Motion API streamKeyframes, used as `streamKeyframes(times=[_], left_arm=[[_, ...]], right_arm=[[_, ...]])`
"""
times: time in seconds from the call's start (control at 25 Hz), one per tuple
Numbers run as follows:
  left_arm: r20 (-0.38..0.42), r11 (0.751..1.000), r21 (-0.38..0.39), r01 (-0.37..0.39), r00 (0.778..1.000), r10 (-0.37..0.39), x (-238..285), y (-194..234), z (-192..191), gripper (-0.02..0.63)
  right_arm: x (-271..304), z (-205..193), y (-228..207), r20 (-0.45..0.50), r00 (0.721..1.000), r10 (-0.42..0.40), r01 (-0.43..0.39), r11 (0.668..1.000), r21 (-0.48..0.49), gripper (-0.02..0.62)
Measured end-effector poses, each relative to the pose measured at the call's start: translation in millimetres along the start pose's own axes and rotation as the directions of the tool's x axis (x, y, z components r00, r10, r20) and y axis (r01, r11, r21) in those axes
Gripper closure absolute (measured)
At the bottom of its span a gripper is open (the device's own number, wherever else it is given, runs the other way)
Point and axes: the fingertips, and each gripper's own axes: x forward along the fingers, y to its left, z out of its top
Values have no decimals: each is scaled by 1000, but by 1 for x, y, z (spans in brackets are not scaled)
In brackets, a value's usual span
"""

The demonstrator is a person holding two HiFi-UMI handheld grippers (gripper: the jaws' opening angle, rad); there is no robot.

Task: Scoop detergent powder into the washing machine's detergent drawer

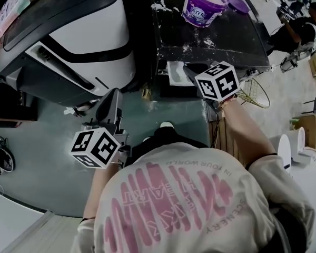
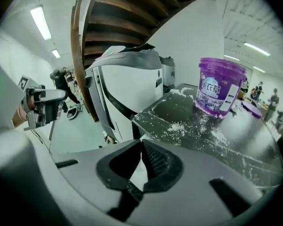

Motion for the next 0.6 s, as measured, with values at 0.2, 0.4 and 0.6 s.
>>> streamKeyframes(times=[0.2,0.4,0.6], left_arm=[[10,1000,-2,-9,1000,9,-5,3,1,603],[14,1000,-2,-3,1000,3,-7,5,3,603],[16,1000,-2,-5,1000,5,-11,7,2,604]], right_arm=[[3,-4,10,-28,999,-24,20,989,-149,589],[4,-7,17,-44,997,-58,45,969,-242,589],[4,-13,21,-56,992,-114,87,934,-346,588]])
